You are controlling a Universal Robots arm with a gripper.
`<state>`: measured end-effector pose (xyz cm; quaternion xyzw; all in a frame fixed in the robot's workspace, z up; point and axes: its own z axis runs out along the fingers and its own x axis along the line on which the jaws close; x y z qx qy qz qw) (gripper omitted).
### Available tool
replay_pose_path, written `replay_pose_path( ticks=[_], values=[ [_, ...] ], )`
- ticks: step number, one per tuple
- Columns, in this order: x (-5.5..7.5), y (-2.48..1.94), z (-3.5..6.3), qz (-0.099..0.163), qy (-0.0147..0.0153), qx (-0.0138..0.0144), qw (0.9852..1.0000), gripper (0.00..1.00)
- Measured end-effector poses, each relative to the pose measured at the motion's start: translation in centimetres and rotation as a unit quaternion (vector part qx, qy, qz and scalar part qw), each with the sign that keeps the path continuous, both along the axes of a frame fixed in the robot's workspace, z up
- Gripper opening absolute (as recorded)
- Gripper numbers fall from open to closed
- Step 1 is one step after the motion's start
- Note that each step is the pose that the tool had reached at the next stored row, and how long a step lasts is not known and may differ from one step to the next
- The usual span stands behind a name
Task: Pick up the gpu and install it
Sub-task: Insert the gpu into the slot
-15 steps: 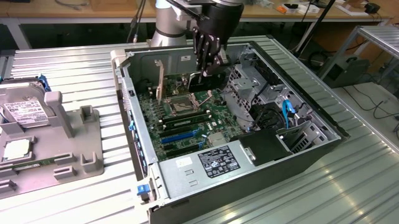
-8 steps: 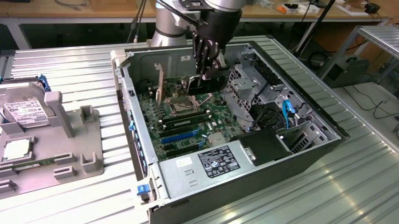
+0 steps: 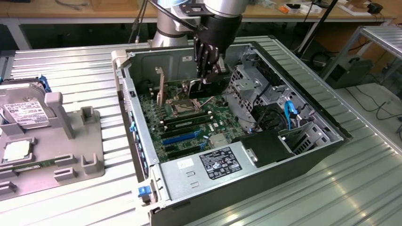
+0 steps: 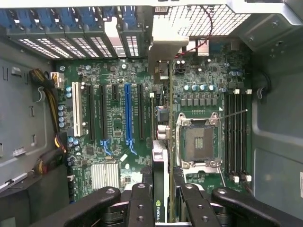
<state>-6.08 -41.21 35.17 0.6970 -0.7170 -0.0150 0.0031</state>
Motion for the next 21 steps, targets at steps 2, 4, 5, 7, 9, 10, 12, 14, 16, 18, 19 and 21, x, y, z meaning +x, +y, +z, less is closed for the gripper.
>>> replay_pose_path(
  ticks=[2, 4, 5, 7, 9, 10, 12, 14, 16, 18, 19, 21],
  values=[
    [0.0, 0.00, -0.27, -0.002, 0.0000, -0.0005, 1.0000, 0.27],
    [0.0, 0.00, -0.52, -0.004, 0.0000, -0.0008, 1.0000, 0.27],
    [0.0, 0.00, -0.65, -0.006, 0.0000, -0.0010, 1.0000, 0.27],
    [0.0, 0.00, -0.87, -0.007, 0.0000, -0.0011, 1.0000, 0.27],
    [0.0, 0.00, -1.09, -0.009, 0.0000, -0.0013, 1.0000, 0.27],
    [0.0, 0.00, -1.29, -0.011, 0.0000, -0.0015, 0.9999, 0.27],
    [0.0, 0.00, -1.49, -0.013, 0.0001, -0.0018, 0.9999, 0.27],
    [0.0, 0.00, -1.51, -0.013, 0.0000, -0.0016, 0.9999, 0.27],
    [-0.1, 0.00, -2.23, -0.013, 0.0000, -0.0020, 0.9999, 0.27],
    [-0.6, -0.01, -2.98, -0.013, -0.0001, -0.0020, 0.9999, 0.27],
    [-0.6, -0.01, -2.99, -0.013, 0.0000, -0.0021, 0.9999, 0.27],
    [-0.6, -0.01, -2.99, -0.013, 0.0000, -0.0020, 0.9999, 0.27]
  ],
)
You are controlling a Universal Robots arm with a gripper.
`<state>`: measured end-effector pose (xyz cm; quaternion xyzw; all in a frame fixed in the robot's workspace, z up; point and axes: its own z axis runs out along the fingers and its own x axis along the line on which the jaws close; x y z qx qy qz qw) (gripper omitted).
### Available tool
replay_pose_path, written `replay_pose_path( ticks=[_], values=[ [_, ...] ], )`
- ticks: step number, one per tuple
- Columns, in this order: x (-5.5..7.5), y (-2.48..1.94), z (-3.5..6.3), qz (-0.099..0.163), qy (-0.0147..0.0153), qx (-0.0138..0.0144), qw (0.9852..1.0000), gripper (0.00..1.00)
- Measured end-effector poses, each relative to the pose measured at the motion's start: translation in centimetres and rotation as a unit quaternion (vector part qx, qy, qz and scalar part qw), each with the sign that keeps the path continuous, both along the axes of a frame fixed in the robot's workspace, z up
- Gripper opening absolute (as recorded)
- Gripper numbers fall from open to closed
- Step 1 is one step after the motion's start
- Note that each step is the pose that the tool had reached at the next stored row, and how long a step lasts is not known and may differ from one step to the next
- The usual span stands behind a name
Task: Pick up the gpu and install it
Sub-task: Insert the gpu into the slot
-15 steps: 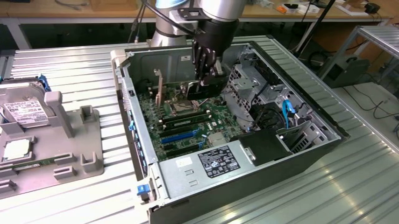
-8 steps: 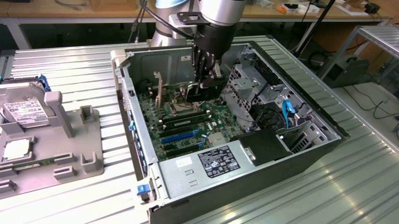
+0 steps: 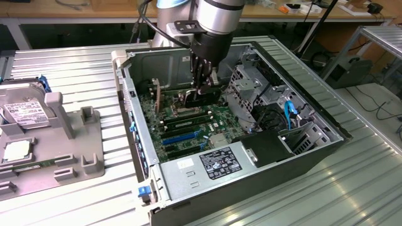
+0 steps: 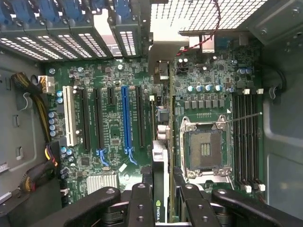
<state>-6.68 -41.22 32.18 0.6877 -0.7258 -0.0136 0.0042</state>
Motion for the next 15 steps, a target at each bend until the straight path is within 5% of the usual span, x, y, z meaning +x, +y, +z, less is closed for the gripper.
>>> replay_pose_path(
  ticks=[4, 7, 12, 15],
  values=[
    [-0.3, -0.38, -0.44, 0.022, -0.0001, 0.0012, 0.9998, 0.27],
    [-0.4, -0.84, -0.83, 0.024, 0.0001, -0.0016, 0.9997, 0.27],
    [-0.5, -2.65, -1.08, 0.026, 0.0001, -0.0016, 0.9997, 0.27],
    [-0.7, -3.30, -1.44, 0.029, 0.0001, -0.0017, 0.9996, 0.27]
  ],
)
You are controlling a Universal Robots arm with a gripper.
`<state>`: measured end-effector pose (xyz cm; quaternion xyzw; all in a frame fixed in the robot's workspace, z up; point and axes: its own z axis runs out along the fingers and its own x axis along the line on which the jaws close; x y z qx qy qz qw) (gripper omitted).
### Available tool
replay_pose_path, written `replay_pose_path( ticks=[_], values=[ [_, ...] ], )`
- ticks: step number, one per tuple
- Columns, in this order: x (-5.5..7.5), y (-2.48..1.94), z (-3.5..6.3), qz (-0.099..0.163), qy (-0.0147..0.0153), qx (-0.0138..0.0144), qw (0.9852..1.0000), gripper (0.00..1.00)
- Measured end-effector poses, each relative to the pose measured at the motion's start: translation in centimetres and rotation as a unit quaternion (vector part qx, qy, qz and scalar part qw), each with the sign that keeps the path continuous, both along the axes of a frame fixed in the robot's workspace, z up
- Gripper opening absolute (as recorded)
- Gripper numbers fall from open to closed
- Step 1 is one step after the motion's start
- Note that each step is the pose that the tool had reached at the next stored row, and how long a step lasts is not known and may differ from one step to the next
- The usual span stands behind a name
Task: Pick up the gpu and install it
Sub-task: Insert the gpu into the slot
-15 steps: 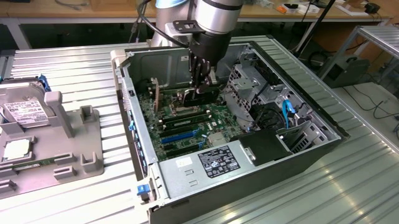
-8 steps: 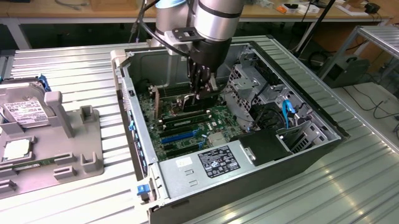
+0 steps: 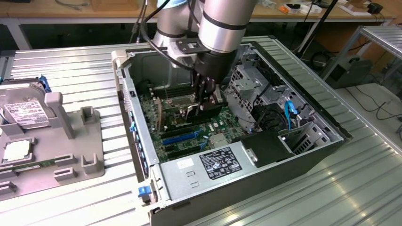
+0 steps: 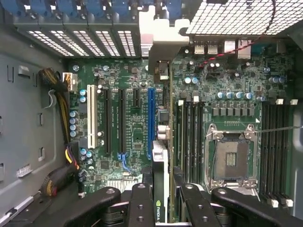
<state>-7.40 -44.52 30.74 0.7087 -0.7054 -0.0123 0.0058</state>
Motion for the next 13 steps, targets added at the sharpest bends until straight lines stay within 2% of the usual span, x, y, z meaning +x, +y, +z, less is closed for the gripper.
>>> replay_pose_path(
  ticks=[2, 5, 9, 11, 13],
  values=[
    [-0.6, -0.36, -0.36, 0.006, -0.0001, 0.0001, 1.0000, 0.27],
    [-1.3, -0.42, -1.04, 0.010, 0.0000, 0.0001, 1.0000, 0.27],
    [-2.0, -0.43, -1.47, 0.010, 0.0000, 0.0000, 0.9999, 0.27],
    [-2.2, -0.80, -1.58, 0.010, 0.0000, -0.0003, 0.9999, 0.27],
    [-2.7, -0.81, -2.18, 0.010, 0.0000, -0.0004, 0.9999, 0.27]
  ],
)
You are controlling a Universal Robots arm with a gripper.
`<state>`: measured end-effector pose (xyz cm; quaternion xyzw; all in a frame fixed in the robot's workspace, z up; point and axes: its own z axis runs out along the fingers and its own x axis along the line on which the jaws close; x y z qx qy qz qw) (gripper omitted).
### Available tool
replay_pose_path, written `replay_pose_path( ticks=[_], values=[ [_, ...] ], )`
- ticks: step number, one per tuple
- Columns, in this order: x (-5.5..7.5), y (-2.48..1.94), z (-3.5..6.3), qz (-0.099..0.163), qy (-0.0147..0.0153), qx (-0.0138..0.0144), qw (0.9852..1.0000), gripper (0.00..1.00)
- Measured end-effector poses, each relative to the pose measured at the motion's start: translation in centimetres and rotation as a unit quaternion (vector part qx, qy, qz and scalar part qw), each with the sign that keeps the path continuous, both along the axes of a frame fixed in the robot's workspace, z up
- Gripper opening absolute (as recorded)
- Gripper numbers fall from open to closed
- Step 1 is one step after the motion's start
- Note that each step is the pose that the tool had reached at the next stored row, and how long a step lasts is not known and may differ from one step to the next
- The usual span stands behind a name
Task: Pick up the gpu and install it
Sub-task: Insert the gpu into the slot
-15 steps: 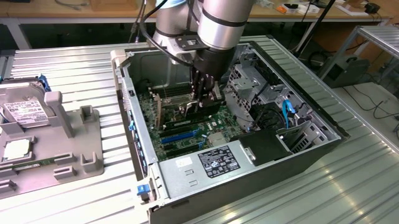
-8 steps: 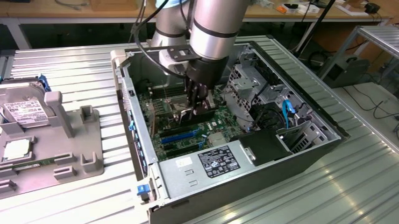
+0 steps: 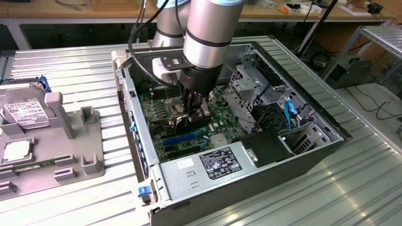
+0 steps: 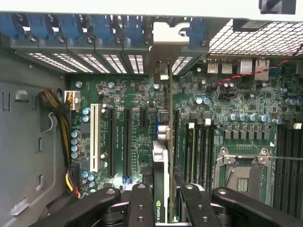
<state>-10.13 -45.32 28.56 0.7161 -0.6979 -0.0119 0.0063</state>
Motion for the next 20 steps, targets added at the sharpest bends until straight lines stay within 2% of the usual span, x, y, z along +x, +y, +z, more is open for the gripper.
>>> replay_pose_path(
  ticks=[1, 3, 5, 7, 9, 18, 19, 20],
  values=[
    [-0.2, 0.00, -0.44, 0.000, 0.0000, 0.0000, 1.0000, 0.27],
    [-0.3, 0.01, -0.59, 0.000, -0.0002, 0.0003, 1.0000, 0.27],
    [-0.5, 0.00, -1.58, 0.000, 0.0000, -0.0001, 1.0000, 0.27],
    [-0.5, 0.00, -2.02, 0.000, 0.0000, -0.0004, 1.0000, 0.27],
    [-0.5, 0.00, -1.68, 0.000, 0.0001, -0.0004, 1.0000, 0.27],
    [0.1, -0.07, -1.61, 0.001, 0.0002, -0.0006, 1.0000, 0.27],
    [0.1, -0.17, -1.23, 0.001, 0.0001, -0.0004, 1.0000, 0.27],
    [0.1, -0.20, -1.23, 0.001, 0.0002, -0.0019, 1.0000, 0.27]
  ],
)
